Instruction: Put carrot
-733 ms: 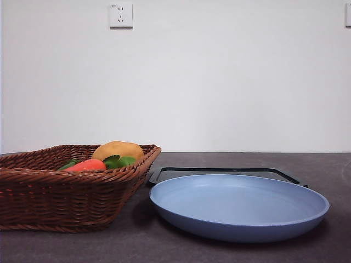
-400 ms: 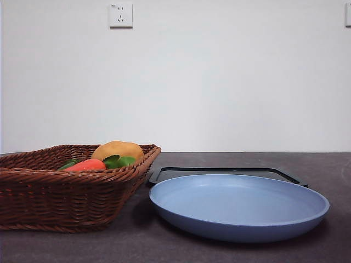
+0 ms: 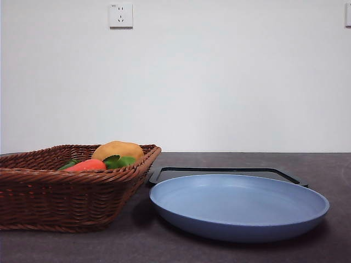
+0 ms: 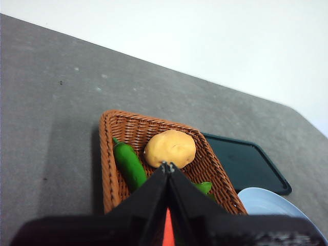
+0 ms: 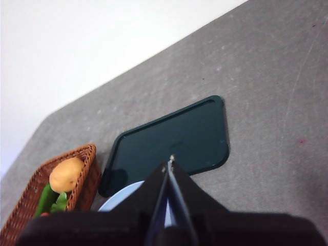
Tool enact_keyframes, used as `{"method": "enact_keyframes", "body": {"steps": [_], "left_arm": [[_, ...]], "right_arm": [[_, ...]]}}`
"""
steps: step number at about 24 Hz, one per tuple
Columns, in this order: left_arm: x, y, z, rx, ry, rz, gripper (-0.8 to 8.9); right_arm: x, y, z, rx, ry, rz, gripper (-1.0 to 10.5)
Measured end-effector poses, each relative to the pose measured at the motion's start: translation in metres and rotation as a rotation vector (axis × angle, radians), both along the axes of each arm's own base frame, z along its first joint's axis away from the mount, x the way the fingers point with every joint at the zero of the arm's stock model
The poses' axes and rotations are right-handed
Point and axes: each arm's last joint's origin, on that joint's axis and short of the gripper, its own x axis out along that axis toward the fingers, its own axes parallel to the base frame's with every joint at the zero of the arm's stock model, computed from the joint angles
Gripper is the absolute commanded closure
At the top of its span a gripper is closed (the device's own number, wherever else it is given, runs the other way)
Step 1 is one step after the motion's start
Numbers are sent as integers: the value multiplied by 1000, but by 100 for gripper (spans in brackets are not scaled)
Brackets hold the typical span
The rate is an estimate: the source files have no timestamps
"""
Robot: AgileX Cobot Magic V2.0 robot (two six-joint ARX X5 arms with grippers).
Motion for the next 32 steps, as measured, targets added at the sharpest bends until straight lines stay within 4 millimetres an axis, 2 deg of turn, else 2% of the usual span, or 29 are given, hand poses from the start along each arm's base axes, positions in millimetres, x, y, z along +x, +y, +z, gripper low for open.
{"method": "enact_keyframes", "body": {"steps": [6, 11, 13, 16, 18, 19, 22, 23, 28, 32], "left_arm": [[27, -5, 26, 43, 105, -130, 807], [52, -11, 35, 86, 240, -248, 807], [60, -15, 33, 117, 311, -285, 807], [72, -26, 29, 200, 454, -393, 806], [77, -33, 25, 227, 481, -447, 799], [77, -35, 24, 237, 485, -464, 773], [77, -40, 23, 257, 472, -495, 560], [77, -40, 24, 258, 462, -497, 555], [78, -41, 25, 259, 442, -498, 555], [79, -41, 25, 259, 440, -499, 555]], "right_arm": [[11, 1, 29, -79, 83, 24, 943], [25, 5, 30, -111, 196, 113, 943], [32, 6, 25, -117, 259, 147, 943], [47, 10, 7, -110, 425, 238, 943], [58, 13, -4, -101, 506, 296, 922], [63, 14, -9, -104, 544, 304, 885], [79, 15, -28, -107, 667, 316, 701], [83, 16, -34, -106, 695, 317, 685], [109, 31, -59, -122, 729, 373, 694], [120, 47, -75, -122, 748, 414, 771]]}}
